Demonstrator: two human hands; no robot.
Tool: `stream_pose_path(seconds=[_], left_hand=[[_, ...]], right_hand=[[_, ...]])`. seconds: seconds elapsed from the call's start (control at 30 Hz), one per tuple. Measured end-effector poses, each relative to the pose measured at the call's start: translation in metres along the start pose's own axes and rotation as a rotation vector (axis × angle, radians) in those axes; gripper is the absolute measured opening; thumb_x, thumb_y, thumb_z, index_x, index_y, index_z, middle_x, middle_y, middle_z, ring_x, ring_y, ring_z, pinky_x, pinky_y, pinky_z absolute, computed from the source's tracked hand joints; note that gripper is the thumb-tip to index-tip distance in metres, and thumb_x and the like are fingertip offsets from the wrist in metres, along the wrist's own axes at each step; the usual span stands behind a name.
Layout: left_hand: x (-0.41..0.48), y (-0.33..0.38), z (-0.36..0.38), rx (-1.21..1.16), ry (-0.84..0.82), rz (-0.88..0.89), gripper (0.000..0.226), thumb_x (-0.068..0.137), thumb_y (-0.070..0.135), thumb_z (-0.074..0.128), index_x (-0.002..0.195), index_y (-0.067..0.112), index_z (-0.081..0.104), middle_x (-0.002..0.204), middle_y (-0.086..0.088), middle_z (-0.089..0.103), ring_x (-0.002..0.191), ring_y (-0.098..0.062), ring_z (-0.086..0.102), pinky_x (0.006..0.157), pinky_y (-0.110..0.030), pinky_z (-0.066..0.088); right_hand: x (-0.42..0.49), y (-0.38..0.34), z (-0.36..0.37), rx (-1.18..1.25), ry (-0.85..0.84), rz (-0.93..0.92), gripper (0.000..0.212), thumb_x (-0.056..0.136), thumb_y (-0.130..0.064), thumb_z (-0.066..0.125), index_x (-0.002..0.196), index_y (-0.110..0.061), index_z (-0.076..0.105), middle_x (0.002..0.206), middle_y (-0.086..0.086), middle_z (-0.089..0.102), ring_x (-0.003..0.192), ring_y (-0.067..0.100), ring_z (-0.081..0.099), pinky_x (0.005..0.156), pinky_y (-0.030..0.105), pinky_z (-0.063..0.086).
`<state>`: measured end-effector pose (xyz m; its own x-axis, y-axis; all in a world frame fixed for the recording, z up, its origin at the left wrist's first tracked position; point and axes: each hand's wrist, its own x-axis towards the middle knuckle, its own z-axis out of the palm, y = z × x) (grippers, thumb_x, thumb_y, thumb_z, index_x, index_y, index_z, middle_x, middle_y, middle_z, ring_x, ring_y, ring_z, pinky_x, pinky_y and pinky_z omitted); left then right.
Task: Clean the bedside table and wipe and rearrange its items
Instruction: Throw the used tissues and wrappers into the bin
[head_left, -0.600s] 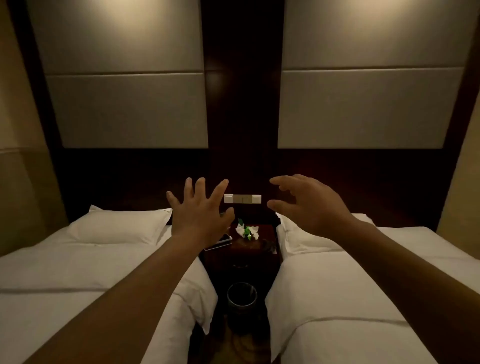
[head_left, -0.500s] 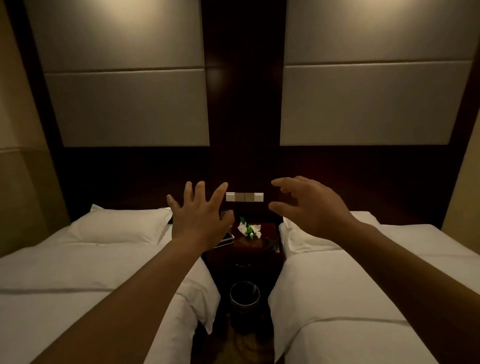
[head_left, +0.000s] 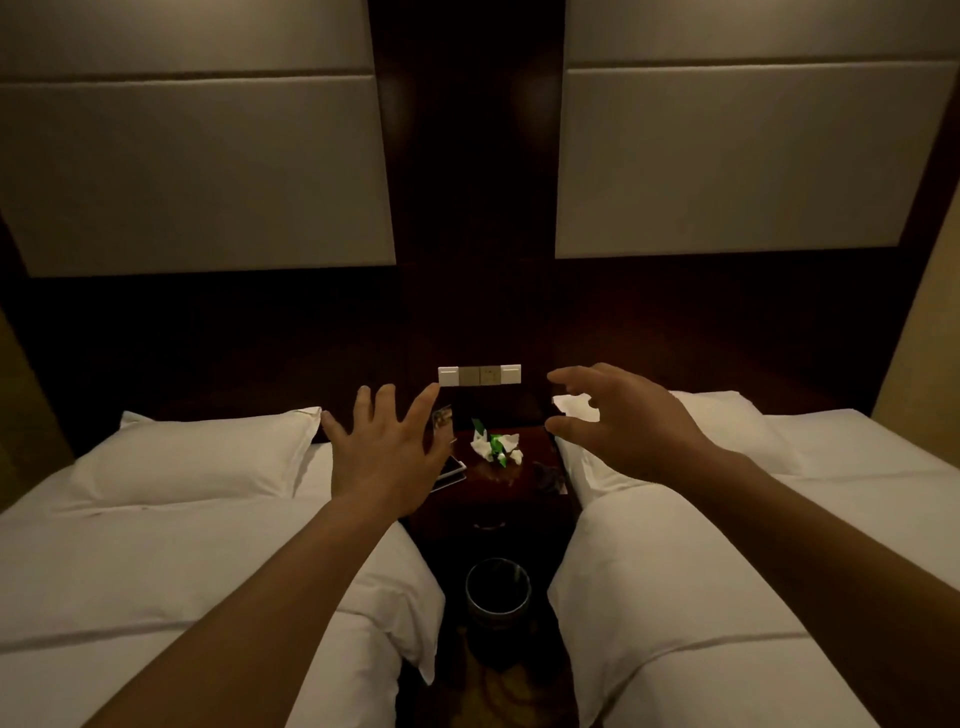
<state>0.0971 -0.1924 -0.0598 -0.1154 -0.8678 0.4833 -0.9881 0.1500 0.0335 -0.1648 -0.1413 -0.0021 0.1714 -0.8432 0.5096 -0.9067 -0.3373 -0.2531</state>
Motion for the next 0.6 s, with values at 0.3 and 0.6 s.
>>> stream_pose_path(seconds=[0.3,0.6], left_hand=[[0.070,-0.039,0.081,0.011,-0.066,-0.015,0.064,0.095,0.066,0.025,0.153,0.045,0.007,0.164,-0.009,0.022,0.153,-0.036,0.012,0.113,-0.071,0.013],[0.164,-0.042,0.186,0.037,-0.146,-0.058,0.066,0.096,0.065,0.030,0.154,0.044,0.008,0.164,-0.009,0.024,0.152,-0.035,0.016,0.114,-0.068,0.017]], right_hand=[[0.076,0.026,0.081,0.029,-0.065,0.054,0.058,0.086,-0.051,0.063,0.139,-0.035,0.046,0.128,-0.003,0.060,0.105,0.018,0.062,0.070,0.026,0.045],[0.171,0.117,0.178,0.126,-0.159,0.099,0.059,0.085,-0.055,0.061,0.139,-0.037,0.044,0.130,-0.005,0.060,0.110,0.016,0.060,0.077,0.030,0.050]])
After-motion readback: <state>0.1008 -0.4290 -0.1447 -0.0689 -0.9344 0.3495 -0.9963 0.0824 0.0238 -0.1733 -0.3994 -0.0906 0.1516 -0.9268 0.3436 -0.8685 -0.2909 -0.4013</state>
